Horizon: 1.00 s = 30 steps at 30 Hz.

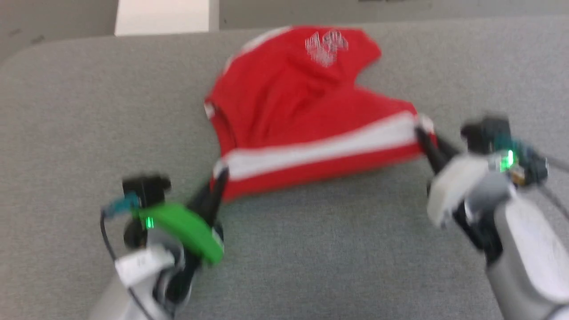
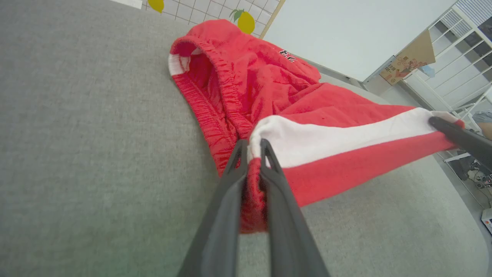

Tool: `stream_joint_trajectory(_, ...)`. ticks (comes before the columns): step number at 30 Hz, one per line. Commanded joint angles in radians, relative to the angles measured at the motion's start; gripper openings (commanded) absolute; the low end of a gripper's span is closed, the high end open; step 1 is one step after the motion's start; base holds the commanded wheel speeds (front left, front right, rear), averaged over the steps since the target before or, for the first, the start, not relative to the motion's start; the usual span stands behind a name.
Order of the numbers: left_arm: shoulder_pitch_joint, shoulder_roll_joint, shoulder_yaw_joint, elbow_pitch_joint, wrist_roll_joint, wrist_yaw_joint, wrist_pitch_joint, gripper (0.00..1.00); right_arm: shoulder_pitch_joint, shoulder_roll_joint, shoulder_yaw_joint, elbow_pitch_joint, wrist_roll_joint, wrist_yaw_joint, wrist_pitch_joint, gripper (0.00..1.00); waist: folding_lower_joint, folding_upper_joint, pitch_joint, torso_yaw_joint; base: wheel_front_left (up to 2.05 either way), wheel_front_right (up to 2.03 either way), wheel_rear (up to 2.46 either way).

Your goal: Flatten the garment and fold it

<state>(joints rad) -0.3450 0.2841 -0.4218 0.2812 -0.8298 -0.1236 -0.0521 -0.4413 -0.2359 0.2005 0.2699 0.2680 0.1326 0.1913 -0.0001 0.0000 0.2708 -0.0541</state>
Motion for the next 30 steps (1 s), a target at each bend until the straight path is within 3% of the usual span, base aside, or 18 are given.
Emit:
stream_joint_trajectory(1,0.063,0.024,-0.005,-0.028,-0.019,-0.004,0.019,0.0,0.07,-0.009,-0.009,-0.039,0.02,-0.002,0.021,0.0,0.0001,0.0,-0.082,0.022,0.0,0.0,0.0)
stream_joint_trajectory(9,0.343,0.077,-0.07,-0.205,-0.087,0.077,0.176,0.0,0.438,0.003,-0.086,-0.26,0.049,-0.002,0.222,0.0,0.0001,0.0,-0.162,0.033,0.0,0.0,0.0)
stream_joint_trajectory(17,0.494,0.145,-0.112,-0.355,-0.122,0.136,0.292,0.0,0.671,0.052,-0.177,-0.425,0.035,-0.002,0.422,0.0,0.0001,0.0,-0.19,0.037,0.0,0.0,0.0)
stream_joint_trajectory(24,0.463,0.109,-0.102,-0.409,-0.076,0.122,0.198,0.0,0.646,0.06,-0.187,-0.511,0.008,-0.002,0.371,0.0,0.0001,0.0,-0.184,0.05,0.0,0.0,0.0)
stream_joint_trajectory(30,0.331,0.045,-0.081,-0.368,-0.014,0.123,0.112,0.0,0.492,0.021,-0.134,-0.483,-0.009,-0.002,0.331,0.0,0.0001,0.0,-0.159,0.07,0.0,0.0,0.0)
